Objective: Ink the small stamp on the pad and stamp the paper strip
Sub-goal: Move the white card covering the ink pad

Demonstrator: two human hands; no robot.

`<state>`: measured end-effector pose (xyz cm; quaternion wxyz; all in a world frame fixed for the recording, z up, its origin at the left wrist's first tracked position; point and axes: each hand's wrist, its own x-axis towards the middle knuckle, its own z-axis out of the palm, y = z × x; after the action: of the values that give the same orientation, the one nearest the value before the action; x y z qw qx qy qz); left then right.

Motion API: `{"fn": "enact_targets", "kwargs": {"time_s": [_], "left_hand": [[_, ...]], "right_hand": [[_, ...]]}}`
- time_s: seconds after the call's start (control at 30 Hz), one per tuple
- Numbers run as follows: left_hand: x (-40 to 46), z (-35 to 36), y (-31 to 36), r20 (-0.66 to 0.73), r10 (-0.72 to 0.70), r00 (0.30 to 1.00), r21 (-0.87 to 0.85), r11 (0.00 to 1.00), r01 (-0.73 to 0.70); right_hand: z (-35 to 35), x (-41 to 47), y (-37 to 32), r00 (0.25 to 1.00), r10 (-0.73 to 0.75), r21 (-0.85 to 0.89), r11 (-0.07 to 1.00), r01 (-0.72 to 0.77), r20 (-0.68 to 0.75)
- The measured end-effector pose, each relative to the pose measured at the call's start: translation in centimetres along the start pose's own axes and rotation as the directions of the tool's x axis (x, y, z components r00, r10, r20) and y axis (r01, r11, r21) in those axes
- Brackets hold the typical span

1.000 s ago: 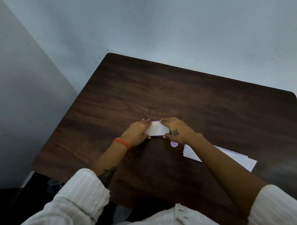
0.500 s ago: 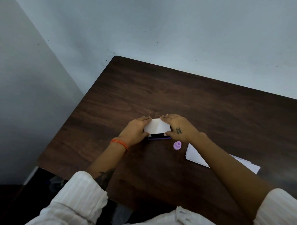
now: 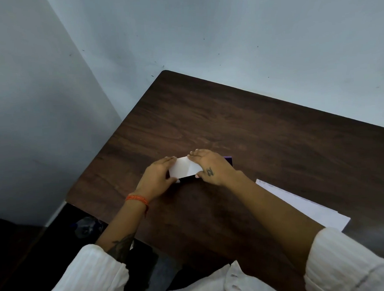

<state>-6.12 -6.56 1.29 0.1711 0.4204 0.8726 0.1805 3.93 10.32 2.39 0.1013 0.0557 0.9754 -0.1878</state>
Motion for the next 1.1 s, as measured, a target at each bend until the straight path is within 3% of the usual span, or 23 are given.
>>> {"fn": "enact_targets", "kwargs": {"time_s": [0.47,0.57,0.67,0.77,0.9,1.0,1.1], "left_hand": [[-0.6,2.2,-2.9,0.048,-0.028,0.998,-0.008,1.0,0.028],[-0.5,2.0,-2.6,0.042,-0.019,0.999,-0.009,1.0,0.019],[-0.4,1.7,-1.3,-0.032,0.024,0.999,-0.029,0.999,-0.025],[0.0,1.7,1.2,-0.087,0.102,0.991,-0.069,0.992,-0.108],[0.3,2.7,5.3,-0.095,0.156,0.983,-0.191,0.966,-0.172],[0.5,4.1,8.0,-0.021,0.173,0.985,-0.227,0.958,-0.173],[0.3,5.6,9.9,0.062,0.153,0.986,-0.287,0.949,-0.129]], "right_hand": [[2.4,1.0,-0.4,0.994,-0.016,-0.024,1.0,0.019,0.107],[2.4,0.7,-0.3,0.995,0.009,0.045,0.999,-0.013,0.098],[1.7,-0.4,0.1,0.996,0.087,0.227,0.971,-0.078,-0.031],[0.3,-2.4,1.3,0.948,0.246,0.386,0.91,-0.154,-0.202],[-1.6,-5.9,2.8,0.817,0.423,0.501,0.843,-0.196,-0.392],[-2.0,-8.7,3.3,0.754,0.532,0.582,0.774,-0.248,-0.386],[-1.1,-11.0,3.2,0.748,0.568,0.608,0.741,-0.285,-0.342]]}}
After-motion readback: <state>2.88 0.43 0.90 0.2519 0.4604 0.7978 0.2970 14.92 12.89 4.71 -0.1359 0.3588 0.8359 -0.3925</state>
